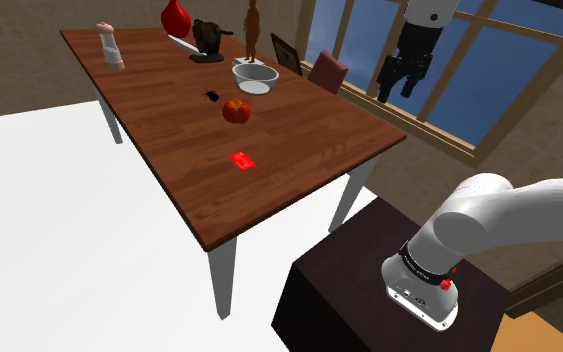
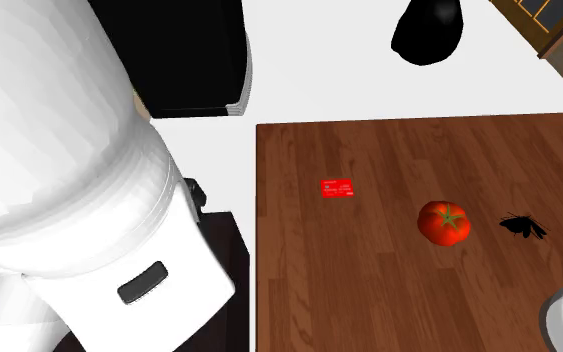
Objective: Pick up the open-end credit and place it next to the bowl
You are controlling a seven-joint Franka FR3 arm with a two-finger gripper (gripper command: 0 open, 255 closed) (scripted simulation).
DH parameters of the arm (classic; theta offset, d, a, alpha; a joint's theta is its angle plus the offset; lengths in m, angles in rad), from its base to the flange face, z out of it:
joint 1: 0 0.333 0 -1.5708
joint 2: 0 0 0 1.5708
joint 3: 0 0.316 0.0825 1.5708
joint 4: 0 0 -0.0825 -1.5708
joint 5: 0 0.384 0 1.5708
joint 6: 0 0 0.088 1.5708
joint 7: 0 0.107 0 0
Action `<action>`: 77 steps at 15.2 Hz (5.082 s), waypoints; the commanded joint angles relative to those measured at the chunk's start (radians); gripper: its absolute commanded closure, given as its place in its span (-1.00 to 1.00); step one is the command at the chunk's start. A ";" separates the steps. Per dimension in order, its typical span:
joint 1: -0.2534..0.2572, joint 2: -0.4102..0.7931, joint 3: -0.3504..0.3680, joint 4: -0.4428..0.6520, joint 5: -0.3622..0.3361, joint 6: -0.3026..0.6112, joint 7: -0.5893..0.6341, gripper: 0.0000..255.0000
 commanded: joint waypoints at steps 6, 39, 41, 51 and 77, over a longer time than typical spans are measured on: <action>0.027 -0.010 0.054 -0.147 0.034 0.226 0.049 -1.00; -0.160 0.912 0.556 -0.028 -0.933 1.406 1.097 -1.00; -0.150 0.948 0.540 -0.005 -0.984 1.406 1.135 -1.00; -0.130 1.009 0.512 0.036 -1.065 1.405 1.193 -1.00; -0.210 0.839 0.624 0.016 -0.647 1.338 0.836 1.00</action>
